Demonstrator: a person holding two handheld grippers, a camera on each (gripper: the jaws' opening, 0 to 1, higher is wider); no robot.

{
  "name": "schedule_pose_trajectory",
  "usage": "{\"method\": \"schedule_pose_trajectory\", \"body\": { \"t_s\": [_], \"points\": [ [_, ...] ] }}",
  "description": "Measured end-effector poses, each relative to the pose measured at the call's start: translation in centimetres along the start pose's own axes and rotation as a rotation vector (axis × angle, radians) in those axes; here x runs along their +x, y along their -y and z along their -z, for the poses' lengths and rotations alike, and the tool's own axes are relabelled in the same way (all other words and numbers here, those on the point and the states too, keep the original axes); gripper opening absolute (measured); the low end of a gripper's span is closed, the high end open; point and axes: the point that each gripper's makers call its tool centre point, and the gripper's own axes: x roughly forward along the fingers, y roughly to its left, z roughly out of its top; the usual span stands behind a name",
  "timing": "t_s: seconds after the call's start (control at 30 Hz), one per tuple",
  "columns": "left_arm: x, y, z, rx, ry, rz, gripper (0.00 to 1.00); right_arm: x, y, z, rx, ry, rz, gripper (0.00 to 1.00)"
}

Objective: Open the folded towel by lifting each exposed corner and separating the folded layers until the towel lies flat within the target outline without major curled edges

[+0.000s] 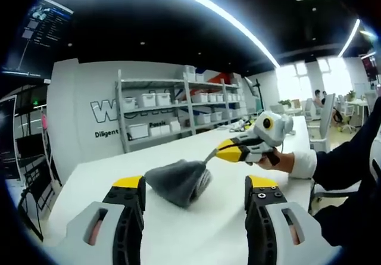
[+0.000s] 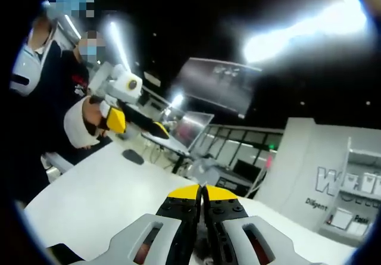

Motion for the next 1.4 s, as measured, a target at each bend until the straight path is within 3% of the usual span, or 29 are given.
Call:
{"method": "schedule_pose_trajectory", "body": {
  "t_s": [0.5, 0.73, 1.1, 1.4],
  "points": [
    [1.9, 0.8, 2.1, -0.004, -0.032, 0.016, 0.63, 0.5, -2.3, -1.2, -0.001, 0.026, -0.066, 0.0],
    [2.4, 1.1, 2.8, -0.003, -0.047, 0.023, 0.62, 0.9, -3.6, -0.9, 0.001, 0.015, -0.105, 0.0],
    [3.7, 2.1, 3.7, 0.062, -0.043, 0.045, 0.54, 0.8, -4.1, -1.5, 0.026, 0.039, -0.137, 0.0],
    [5.0, 2.8, 4.5, 0.072, 0.0, 0.088, 0.47, 0.8, -4.3, -1.5, 0.029, 0.038, -0.153, 0.0]
  ]
}}
